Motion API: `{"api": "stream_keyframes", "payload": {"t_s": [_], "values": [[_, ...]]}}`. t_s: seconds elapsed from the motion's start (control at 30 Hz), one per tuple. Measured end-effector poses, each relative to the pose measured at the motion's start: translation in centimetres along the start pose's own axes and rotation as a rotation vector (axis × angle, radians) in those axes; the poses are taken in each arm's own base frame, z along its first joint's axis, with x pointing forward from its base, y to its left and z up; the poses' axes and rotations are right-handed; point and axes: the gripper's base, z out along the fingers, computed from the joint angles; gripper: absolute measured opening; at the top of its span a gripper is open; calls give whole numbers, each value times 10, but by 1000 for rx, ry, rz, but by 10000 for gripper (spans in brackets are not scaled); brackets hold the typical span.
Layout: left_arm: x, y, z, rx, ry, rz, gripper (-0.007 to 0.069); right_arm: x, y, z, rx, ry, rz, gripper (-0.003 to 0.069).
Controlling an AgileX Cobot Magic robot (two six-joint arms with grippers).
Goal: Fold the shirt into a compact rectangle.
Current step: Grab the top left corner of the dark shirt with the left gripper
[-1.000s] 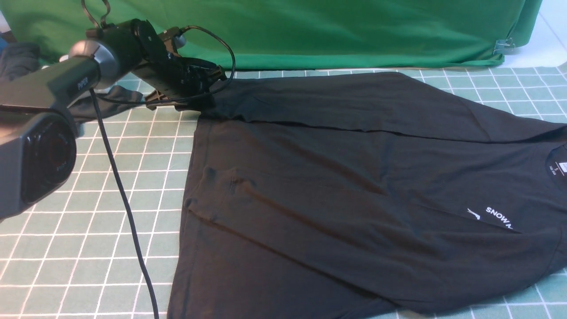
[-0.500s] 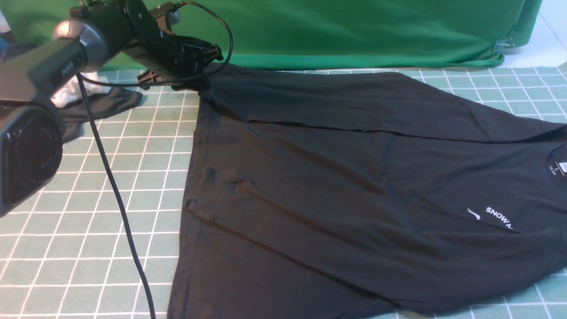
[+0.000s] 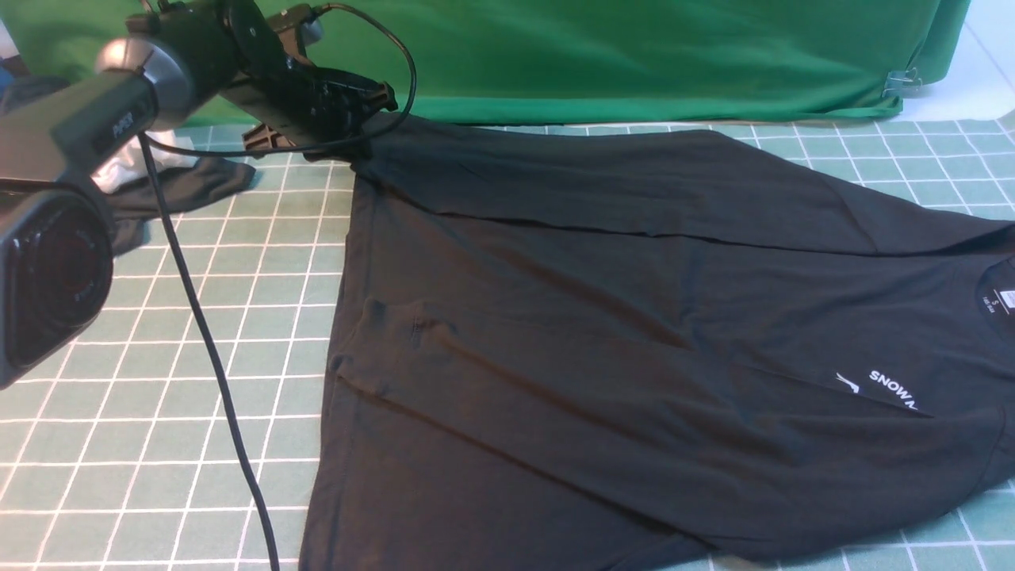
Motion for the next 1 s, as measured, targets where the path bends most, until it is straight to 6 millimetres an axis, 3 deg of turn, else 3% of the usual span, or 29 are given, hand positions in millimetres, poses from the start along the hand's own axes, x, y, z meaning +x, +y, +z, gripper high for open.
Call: {"api": "stream_keyframes", "payload": {"t_s": [0.47,0.83,1.0], "values": [[-6,-1,0,7,-61,0,37,0,0,0,0,0,0,237],[-8,0,0,6,-88,-36,172,0,0,0,0,0,0,237],[-6,0,0,2,-64,-19,178,0,0,0,0,0,0,237]]}}
